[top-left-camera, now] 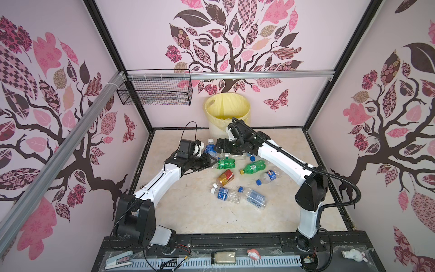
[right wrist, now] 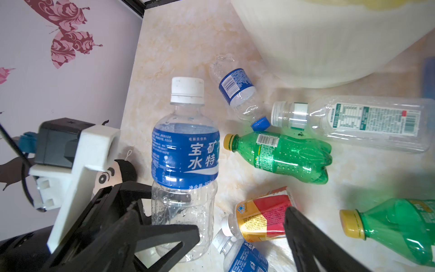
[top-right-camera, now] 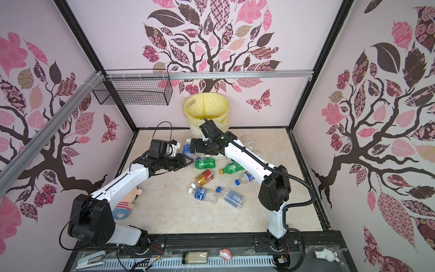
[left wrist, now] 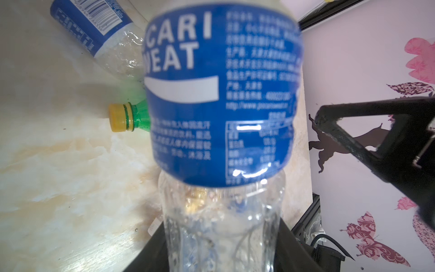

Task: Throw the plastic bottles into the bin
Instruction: 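Lift the Pocari Sweat bottle with left gripper while right gripper grasps a blue-label water bottle, then lift both held bottles off the table toward the bin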

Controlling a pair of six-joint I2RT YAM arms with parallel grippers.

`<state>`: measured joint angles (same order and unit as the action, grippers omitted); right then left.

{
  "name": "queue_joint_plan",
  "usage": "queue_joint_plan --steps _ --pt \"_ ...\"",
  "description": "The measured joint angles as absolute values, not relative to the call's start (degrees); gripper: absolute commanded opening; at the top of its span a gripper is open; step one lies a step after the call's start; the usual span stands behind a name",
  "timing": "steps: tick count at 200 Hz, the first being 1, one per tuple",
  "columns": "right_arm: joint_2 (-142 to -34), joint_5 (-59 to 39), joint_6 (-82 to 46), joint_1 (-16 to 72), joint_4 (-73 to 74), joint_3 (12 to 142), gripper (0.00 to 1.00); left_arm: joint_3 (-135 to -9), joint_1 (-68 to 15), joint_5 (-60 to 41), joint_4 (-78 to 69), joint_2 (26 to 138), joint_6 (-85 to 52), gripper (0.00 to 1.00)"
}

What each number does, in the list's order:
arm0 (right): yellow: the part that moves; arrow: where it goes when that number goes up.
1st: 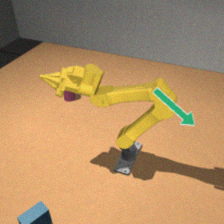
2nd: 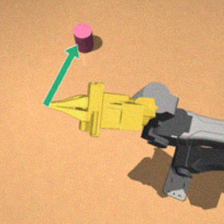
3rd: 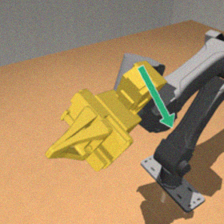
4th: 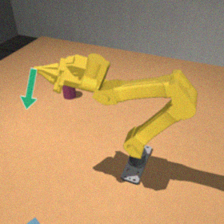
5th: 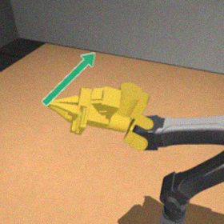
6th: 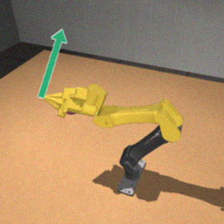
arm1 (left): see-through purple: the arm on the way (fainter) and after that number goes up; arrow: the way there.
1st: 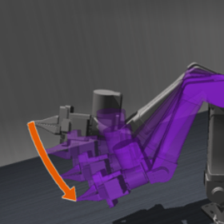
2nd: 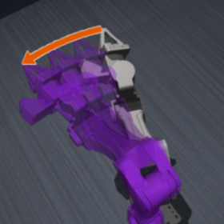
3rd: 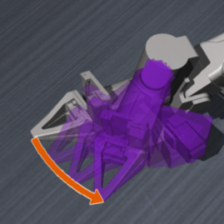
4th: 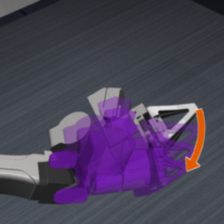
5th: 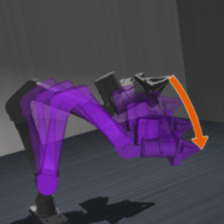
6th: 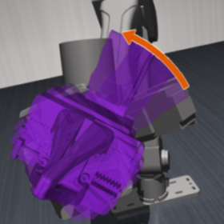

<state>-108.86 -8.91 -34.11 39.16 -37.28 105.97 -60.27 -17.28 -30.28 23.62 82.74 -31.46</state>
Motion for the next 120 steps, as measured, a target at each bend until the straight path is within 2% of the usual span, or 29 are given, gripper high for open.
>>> queue_joint_plan --steps 66,120 --pt "-108.2 -10.0 -36.8 37.7 -34.5 103.4 0.89 -60.3 -23.2 -33.1 23.2 83.0 -31.2 0.34" --pt "-108.2 -11.3 -38.8 37.7 -32.8 100.0 0.83 -60.3 -23.4 -33.6 23.2 83.1 -31.0 0.34"
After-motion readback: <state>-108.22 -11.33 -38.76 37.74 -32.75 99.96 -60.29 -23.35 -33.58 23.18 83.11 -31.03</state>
